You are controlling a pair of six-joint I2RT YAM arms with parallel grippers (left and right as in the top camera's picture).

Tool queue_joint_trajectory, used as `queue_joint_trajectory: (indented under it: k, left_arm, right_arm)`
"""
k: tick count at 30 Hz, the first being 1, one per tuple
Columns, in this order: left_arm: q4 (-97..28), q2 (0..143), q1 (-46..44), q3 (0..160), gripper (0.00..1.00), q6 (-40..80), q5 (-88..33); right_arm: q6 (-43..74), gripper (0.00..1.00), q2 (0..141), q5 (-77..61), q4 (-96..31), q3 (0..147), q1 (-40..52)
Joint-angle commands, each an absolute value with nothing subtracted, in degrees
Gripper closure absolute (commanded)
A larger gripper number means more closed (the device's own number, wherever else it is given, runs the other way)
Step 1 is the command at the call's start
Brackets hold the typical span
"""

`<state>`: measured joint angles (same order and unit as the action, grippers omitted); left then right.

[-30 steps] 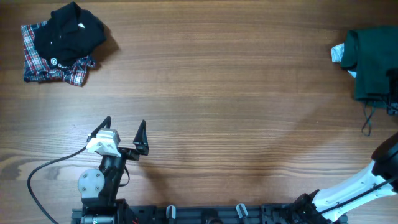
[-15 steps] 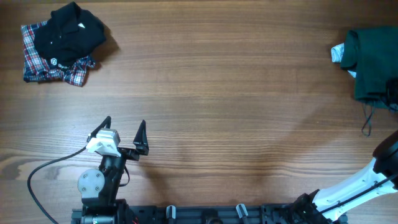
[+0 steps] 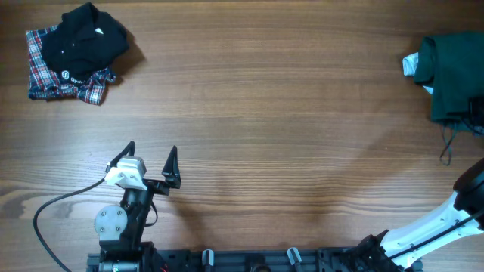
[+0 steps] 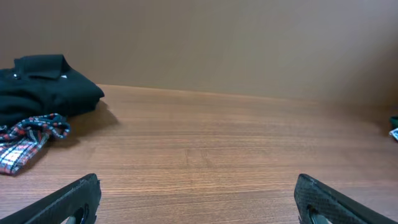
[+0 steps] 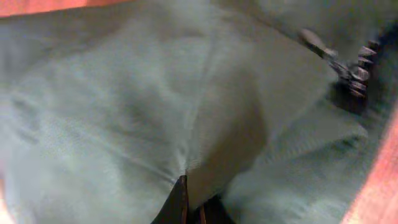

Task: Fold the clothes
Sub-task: 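Reach the right gripper to the green garment at top right and grasp it, then lift the green garment with the right gripper toward table center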

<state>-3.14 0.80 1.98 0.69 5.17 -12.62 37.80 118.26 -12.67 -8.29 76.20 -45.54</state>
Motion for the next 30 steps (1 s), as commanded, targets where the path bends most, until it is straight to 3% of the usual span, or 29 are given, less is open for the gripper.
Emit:
queue_joint_trajectory:
  k: [1, 16, 23, 30]
  left_arm:
    - [-3.3, 0.4, 1.6, 0.3, 0.0, 4.7, -11.9]
    - [-3.3, 0.4, 1.6, 0.3, 0.0, 4.7, -11.9]
    - [-3.3, 0.4, 1.6, 0.3, 0.0, 4.7, -11.9]
    - [-3.3, 0.4, 1.6, 0.3, 0.0, 4.7, -11.9]
  right_arm:
    - [34.0, 0.96, 115.9, -20.1, -6.4, 75.7, -45.2]
    - [33.3, 0.96, 90.3, -35.3, -8.9, 75.7, -44.4]
    - [37.3, 0.96, 80.1, -43.5, -8.0, 75.7, -37.3]
    - [45.2, 0.96, 76.6, -52.3, -3.3, 75.7, -24.5]
